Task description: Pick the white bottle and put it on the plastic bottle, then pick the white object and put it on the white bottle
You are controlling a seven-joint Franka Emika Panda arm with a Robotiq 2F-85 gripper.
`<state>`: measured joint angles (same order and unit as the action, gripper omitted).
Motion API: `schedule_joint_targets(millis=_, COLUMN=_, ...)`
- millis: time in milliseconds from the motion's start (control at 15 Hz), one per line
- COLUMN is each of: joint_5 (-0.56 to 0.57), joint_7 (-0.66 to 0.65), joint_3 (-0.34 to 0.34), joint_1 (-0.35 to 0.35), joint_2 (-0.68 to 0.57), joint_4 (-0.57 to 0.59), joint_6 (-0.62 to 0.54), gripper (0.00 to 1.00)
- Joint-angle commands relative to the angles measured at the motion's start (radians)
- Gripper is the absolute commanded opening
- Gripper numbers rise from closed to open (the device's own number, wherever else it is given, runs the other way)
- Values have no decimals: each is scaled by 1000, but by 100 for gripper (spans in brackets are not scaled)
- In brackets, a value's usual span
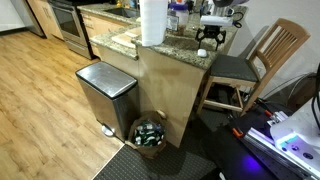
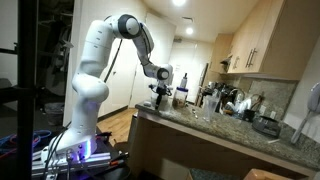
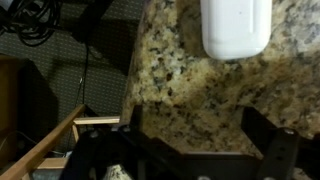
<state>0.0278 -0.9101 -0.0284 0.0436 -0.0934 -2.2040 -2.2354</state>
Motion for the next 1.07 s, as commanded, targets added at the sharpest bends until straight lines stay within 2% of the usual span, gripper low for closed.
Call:
schedule_joint_targets(millis=0, joint_5=5, joint_7=5, joint_3=-3, joint_1=15, joint_2=27, joint_4=-6, joint_6=-19, gripper=100)
schedule_joint_targets(millis=133, joint_5=47, joint_7=6, joint_3=-17, joint_1=35, joint_2=94, joint_4=-35, joint_6=-53, gripper=100)
schedule_joint_targets(millis=333, joint_5=30, joint_7=13, joint_3=-32, joint_1=47, joint_2=154, joint_4=-63, joint_6=-3, gripper=100)
schedule_joint_targets(millis=467, joint_5=48, joint_7=-2, joint_3=-31, joint_1=49, joint_2=160, joint_4=-76, joint_6=-7, gripper=100)
schedule_joint_targets(millis=533, joint_5=21, joint_7=3, joint_3=-31, joint_1=46, joint_2=160, joint_4=-76, joint_6=-29, gripper=100)
schedule_joint_targets(millis=600, joint_5=-1, joint_7=-1, joint_3=6, joint_1=7, joint_2=0, joint_4=2, joint_6=3, gripper=100)
schedule_joint_targets(millis=733, joint_5=2, joint_7=0, joint_3=5, joint_1=7, joint_2=1, joint_4=2, joint_6=1, gripper=100)
schedule_joint_targets(millis=867, joint_5=5, joint_7=24, joint_3=-11, joint_1=22, joint_2=47, joint_4=-15, joint_6=-55, gripper=100)
schedule_joint_targets(millis=1000, joint_5=66, joint_7=15, joint_3=-32, joint_1=50, joint_2=116, joint_4=-48, joint_6=-120, gripper=100)
